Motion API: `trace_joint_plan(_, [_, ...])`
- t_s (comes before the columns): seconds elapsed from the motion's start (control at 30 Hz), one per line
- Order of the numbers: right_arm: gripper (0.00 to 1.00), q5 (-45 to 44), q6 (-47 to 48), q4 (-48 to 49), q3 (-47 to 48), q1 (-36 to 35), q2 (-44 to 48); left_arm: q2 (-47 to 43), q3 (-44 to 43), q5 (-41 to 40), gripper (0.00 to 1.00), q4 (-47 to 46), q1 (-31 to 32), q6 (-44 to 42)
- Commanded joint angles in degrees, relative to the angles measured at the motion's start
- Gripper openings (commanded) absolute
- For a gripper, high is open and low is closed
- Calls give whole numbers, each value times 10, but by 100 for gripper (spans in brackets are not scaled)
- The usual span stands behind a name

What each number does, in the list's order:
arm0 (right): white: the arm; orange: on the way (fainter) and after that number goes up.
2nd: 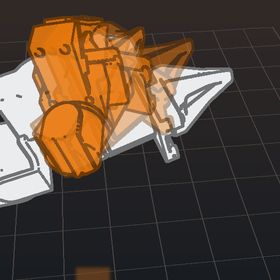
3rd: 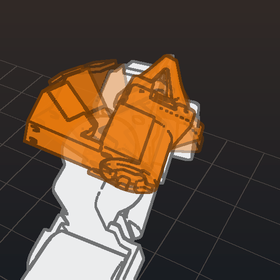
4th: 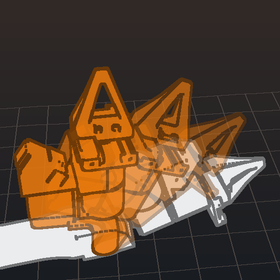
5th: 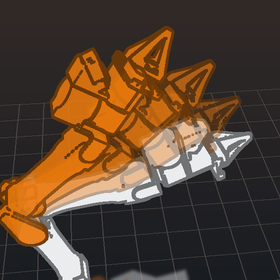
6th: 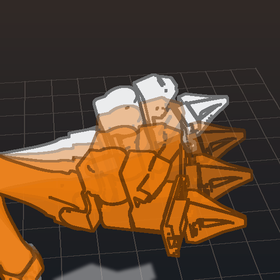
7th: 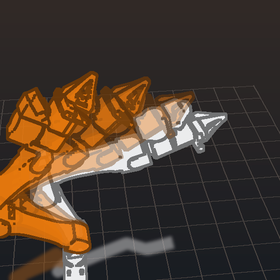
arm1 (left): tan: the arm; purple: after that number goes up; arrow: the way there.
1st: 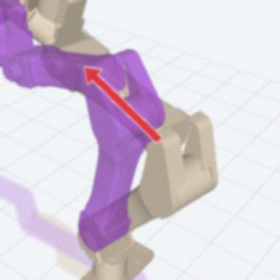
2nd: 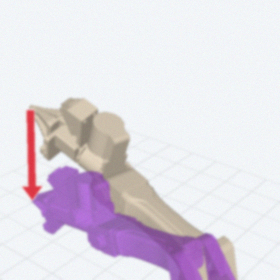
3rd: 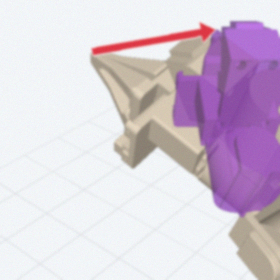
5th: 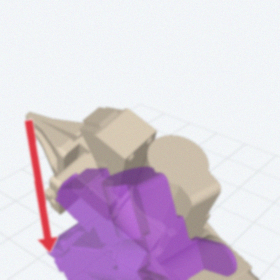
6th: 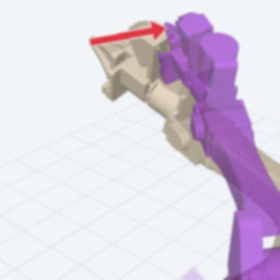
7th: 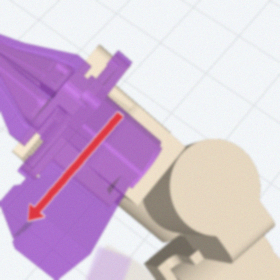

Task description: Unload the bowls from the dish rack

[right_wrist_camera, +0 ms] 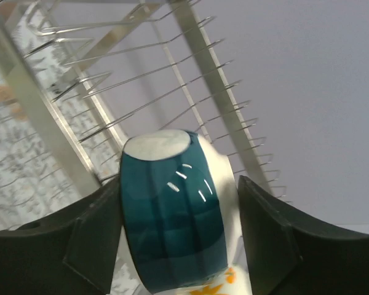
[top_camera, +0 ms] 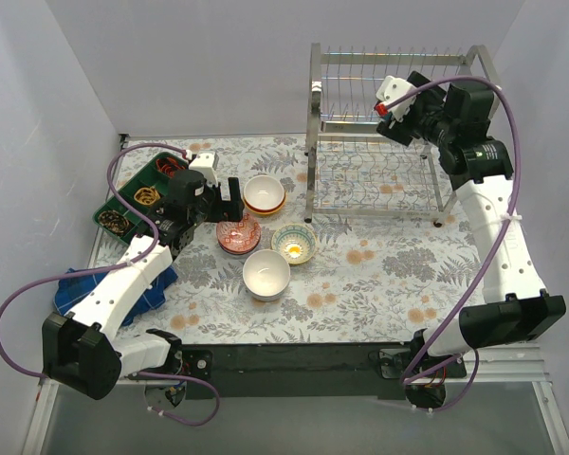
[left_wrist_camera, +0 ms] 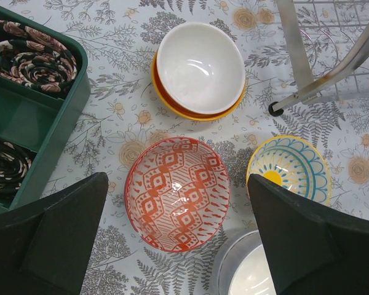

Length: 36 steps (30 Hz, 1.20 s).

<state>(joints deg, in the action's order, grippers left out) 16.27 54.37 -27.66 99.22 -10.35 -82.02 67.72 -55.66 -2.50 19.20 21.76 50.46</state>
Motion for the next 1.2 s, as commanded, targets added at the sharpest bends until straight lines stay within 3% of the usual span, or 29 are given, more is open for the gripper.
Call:
trace_joint_plan(0.0, [61, 9, -30, 4, 14, 2, -8, -7, 7, 2, 98, -7, -1, -8])
trace_joint_plan(0.17, [46, 14, -37, 12, 11, 2, -4, -4, 7, 4, 98, -7, -2, -9])
trace_joint_plan(0.5, [35, 24, -53, 58, 1, 1, 4, 1, 7, 5, 98, -7, -2, -9])
trace_joint_plan(0.83, [34, -98, -27, 200, -108, -18, 21, 2, 7, 1, 98, -6, -1, -11])
trace_joint_plan(1.17, [29, -214, 50, 270, -157, -65, 16, 3, 6, 0, 98, -5, -2, -12])
